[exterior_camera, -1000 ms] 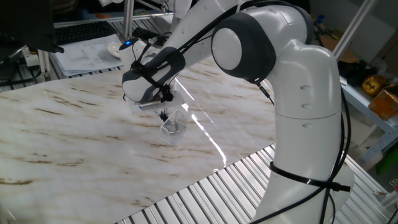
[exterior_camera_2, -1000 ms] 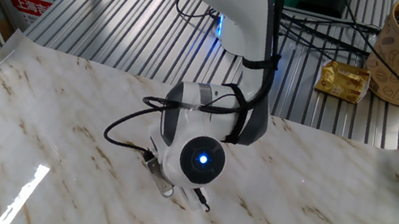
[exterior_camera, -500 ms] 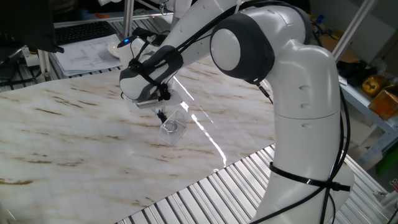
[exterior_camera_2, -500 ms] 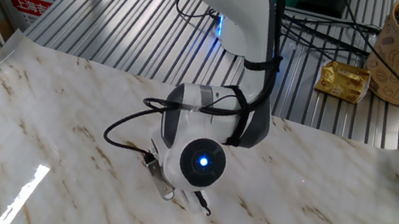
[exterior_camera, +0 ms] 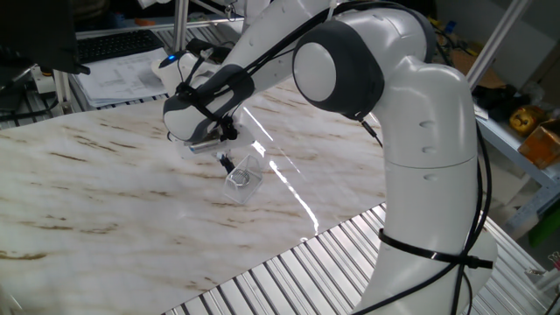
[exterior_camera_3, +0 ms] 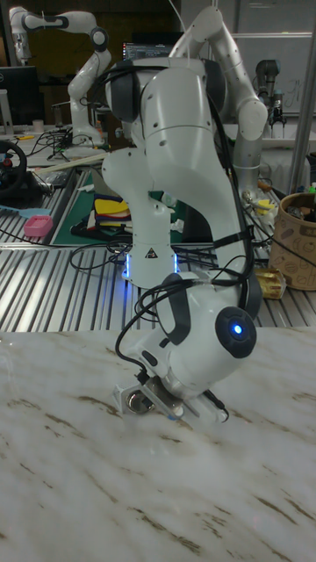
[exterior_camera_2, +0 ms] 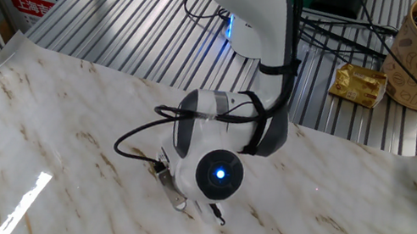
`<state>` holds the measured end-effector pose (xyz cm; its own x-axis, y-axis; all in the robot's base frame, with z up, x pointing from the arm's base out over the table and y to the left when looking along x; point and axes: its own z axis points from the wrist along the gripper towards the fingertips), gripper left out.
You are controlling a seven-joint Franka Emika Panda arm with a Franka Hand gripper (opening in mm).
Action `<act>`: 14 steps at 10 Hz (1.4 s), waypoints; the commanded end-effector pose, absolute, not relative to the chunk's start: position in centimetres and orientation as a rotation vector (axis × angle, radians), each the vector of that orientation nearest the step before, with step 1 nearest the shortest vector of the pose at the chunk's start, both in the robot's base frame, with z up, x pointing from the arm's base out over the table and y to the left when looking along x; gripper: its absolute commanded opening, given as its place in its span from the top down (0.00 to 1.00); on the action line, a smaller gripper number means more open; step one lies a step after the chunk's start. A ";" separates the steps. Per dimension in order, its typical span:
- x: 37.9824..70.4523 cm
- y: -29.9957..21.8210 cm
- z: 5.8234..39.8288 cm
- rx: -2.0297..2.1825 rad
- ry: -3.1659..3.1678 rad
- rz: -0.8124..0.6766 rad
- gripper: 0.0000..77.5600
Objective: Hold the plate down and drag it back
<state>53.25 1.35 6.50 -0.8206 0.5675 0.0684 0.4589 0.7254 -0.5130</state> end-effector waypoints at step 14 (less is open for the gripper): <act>53.4 1.4 5.9 -0.861 -2.745 0.661 1.00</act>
